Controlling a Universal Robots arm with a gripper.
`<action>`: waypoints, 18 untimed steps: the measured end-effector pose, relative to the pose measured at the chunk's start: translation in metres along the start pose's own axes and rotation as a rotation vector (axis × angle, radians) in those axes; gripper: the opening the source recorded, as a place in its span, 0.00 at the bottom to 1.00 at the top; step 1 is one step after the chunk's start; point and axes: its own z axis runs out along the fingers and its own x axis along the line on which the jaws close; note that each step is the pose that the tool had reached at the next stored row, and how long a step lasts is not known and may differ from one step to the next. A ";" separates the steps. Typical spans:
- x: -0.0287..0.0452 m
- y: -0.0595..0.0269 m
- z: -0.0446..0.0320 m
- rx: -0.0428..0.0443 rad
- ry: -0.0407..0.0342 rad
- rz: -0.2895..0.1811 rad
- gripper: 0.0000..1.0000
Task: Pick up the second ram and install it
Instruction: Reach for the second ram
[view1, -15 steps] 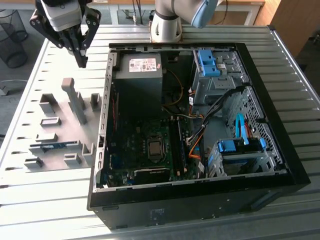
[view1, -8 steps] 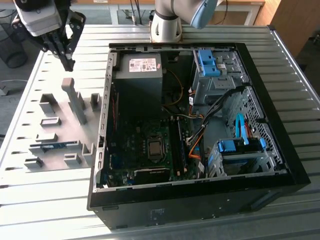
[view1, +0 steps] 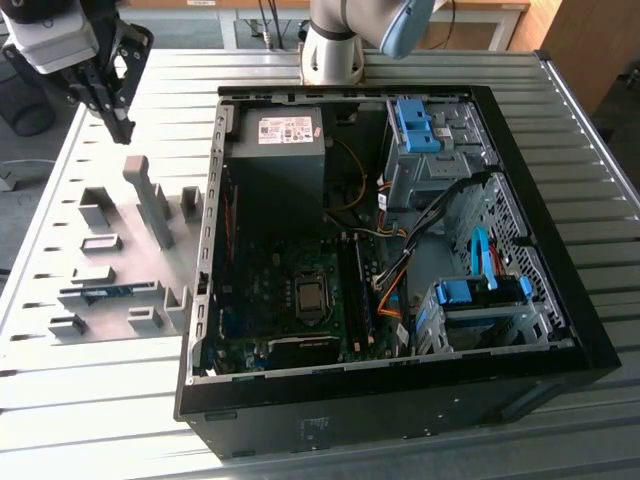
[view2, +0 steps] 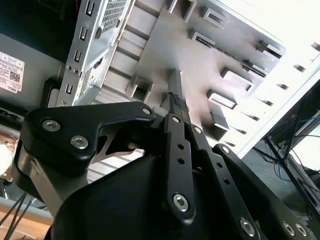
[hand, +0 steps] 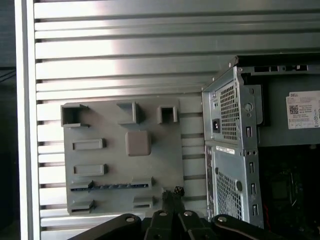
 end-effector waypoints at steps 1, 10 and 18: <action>0.0000 0.0000 0.0000 0.0119 -0.0008 0.000 0.11; 0.0173 -0.0022 0.0016 0.0251 0.0049 -0.013 0.11; 0.0440 -0.0055 0.0021 0.0250 0.0051 -0.017 0.11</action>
